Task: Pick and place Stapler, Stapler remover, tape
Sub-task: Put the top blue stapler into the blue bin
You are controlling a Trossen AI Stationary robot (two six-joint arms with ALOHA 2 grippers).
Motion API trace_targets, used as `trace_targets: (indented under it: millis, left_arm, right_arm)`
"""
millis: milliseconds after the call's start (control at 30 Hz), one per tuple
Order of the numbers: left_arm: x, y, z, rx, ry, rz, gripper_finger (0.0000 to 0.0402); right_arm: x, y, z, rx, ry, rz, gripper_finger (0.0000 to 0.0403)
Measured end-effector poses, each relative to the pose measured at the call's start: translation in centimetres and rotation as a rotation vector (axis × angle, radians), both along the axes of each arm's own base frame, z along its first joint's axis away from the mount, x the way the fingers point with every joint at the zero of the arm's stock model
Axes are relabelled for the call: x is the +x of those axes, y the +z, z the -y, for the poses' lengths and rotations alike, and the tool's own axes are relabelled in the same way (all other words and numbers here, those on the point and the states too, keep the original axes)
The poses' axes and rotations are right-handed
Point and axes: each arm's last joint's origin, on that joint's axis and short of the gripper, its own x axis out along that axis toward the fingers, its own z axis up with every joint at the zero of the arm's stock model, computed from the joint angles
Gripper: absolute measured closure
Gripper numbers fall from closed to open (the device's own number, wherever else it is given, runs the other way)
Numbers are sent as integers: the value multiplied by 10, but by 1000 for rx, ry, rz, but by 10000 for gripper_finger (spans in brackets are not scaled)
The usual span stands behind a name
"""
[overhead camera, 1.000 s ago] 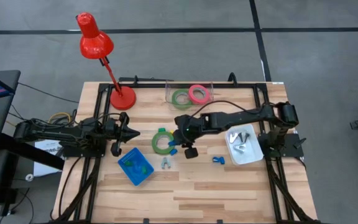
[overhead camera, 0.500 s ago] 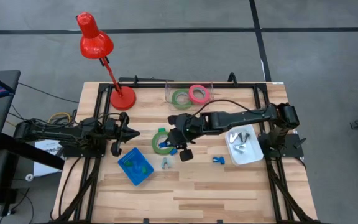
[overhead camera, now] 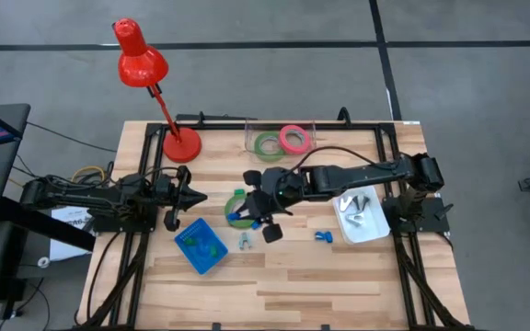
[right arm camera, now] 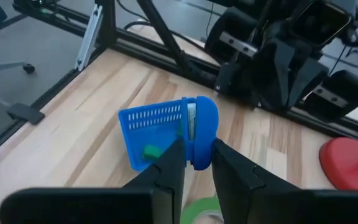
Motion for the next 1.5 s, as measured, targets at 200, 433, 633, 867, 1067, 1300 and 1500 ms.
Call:
trace_targets:
  millis: [200,433,633,867,1067,1300,1500]
  left_arm:
    - [0,0,0,0,0,0,394]
    - [0,0,0,0,0,0,394]
    - [0,0,0,0,0,0,394]
    - [0,0,0,0,0,2,394]
    - [0,0,0,0,0,2,394]
    - [0,0,0,0,0,4,394]
    - [0,0,0,0,0,4,394]
  right_arm:
    - [0,1,-3,2,8,11,337]
    - [8,-8,-9,2,19,13,337]
    - [25,-25,-18,-7,34,-59,337]
    - [57,-41,-26,-8,41,-65,337]
    - [80,-56,-33,-10,47,-79,337]
    - [104,-82,-37,-14,47,-103,337]
    - [116,-109,-39,-19,47,-137,337]
